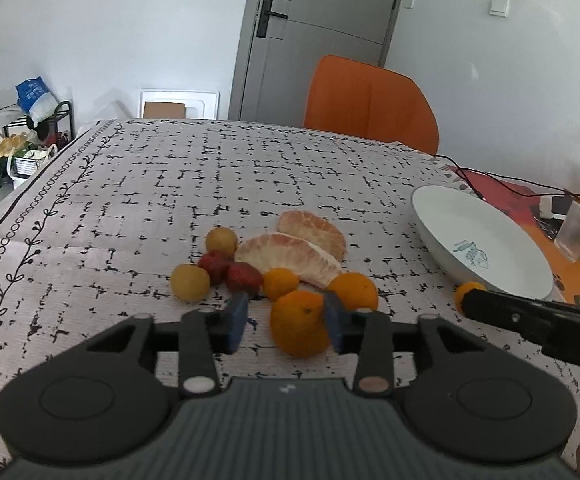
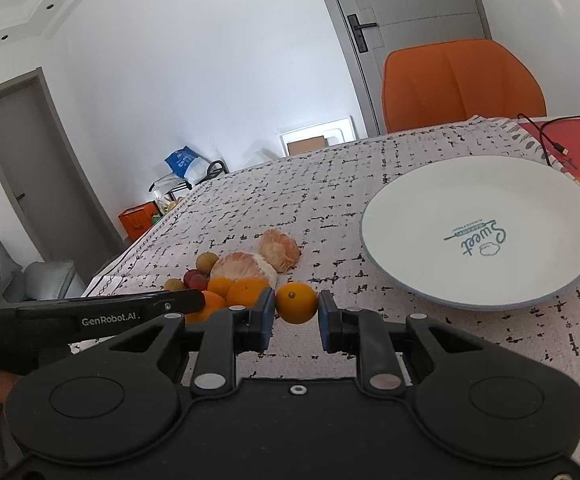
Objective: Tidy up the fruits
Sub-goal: 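Close the left tool on the large orange while the right tool lifts the mandarin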
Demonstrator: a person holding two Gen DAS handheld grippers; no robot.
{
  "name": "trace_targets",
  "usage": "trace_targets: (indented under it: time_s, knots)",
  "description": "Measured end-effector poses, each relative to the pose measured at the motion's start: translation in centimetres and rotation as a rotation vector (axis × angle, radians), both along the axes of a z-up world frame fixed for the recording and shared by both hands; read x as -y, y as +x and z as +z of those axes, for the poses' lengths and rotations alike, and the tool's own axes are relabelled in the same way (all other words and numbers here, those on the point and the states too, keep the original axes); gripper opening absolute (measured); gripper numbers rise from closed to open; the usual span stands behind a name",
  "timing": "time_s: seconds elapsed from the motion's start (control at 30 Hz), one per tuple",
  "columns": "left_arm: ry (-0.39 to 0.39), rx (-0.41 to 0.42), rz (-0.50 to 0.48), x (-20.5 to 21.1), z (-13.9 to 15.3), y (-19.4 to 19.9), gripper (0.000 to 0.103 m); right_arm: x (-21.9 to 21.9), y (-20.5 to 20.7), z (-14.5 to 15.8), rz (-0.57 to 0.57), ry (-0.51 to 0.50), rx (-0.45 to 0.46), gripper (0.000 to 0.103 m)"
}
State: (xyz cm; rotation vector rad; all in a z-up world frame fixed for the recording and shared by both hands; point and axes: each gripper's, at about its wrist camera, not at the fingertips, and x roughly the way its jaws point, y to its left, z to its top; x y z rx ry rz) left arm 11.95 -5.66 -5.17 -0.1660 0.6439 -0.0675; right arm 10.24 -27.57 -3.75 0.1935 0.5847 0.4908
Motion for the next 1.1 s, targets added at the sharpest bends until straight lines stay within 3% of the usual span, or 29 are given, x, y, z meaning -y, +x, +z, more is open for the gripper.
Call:
trace_targets:
  time_s: [0.2,0.33,0.43,0.47,0.57,1.1]
  knots:
    - [-0.027,-0.003,0.009,-0.3,-0.4,0.3,0.058,0.1,0.0,-0.3,-0.004,-0.008,-0.012,0.021]
    - [-0.032,-0.031,-0.029,0.7,-1.1,0.7,0.059,0.3,0.1,-0.4,-0.013,-0.011,-0.017,0.021]
    - [-0.039,-0.04,-0.036,1.1,-1.9,0.7,0.05,0.5,0.0,-0.4,-0.02,-0.013,-0.017,0.021]
    - [-0.039,-0.031,-0.03,1.1,-1.9,0.6,0.04,0.7,0.0,-0.3,-0.023,-0.012,-0.017,0.021]
    - [-0.07,-0.019,-0.04,0.8,-1.4,0.4,0.039,1.1,-0.3,0.0,-0.029,-0.007,-0.006,0.021]
    - [-0.033,0.058,-0.082,3.4,1.5,0.5,0.039,3.8,-0.4,1.2,-0.1,0.028,0.055,0.021]
